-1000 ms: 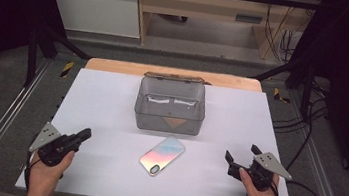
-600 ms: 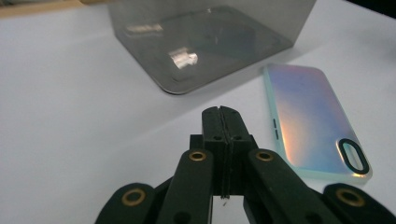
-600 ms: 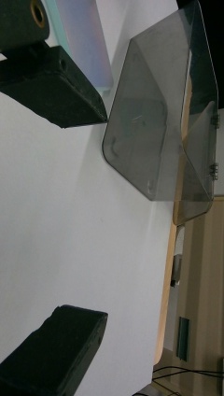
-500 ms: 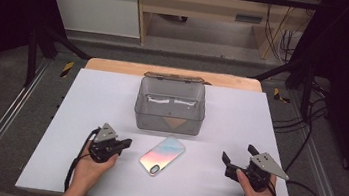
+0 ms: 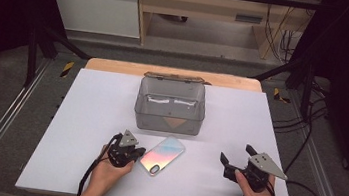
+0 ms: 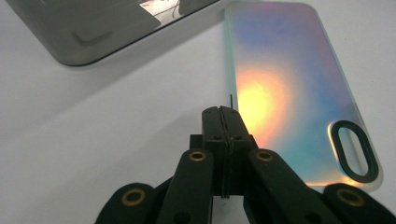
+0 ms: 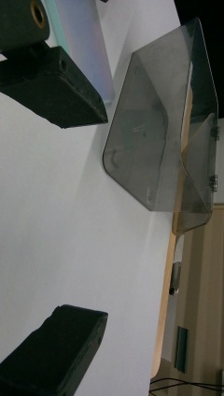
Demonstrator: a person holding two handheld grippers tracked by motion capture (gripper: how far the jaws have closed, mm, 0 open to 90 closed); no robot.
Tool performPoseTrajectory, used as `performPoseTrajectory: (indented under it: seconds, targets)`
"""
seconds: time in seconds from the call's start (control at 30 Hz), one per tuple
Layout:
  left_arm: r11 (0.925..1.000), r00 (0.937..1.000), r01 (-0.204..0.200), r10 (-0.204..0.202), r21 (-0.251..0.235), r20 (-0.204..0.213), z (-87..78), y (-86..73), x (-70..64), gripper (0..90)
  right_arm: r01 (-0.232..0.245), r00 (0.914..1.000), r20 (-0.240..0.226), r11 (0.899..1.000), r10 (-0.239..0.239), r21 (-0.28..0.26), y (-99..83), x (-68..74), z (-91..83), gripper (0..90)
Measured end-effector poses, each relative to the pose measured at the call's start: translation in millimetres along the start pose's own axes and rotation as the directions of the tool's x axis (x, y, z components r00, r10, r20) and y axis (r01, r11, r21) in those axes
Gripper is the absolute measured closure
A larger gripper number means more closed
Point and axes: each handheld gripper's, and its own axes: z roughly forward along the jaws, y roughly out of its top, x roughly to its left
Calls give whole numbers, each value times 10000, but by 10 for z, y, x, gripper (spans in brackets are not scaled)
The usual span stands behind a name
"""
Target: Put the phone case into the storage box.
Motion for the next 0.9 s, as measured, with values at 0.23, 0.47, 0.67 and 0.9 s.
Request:
performPoseTrajectory:
  seconds: [0.23,0.47,0.67,0.9]
  targets:
    - [9999,9979,-152,155,-54,621,15,-15,-214,900,35,10000,-23,10000,-35,42,-2,5,13,63]
    - [9978,9936,-659,663,-76,915,120,55,-467,900,18,10000,-4,10000,-18,51,-2,-1,7,63]
    - [9958,9877,-904,917,-163,1268,251,150,-693,900,-46,10000,-14,10000,46,64,-1,-3,13,63]
    - [9946,9817,-988,1028,-331,1604,368,243,-879,900,-120,9999,-59,9998,121,149,2,15,18,63]
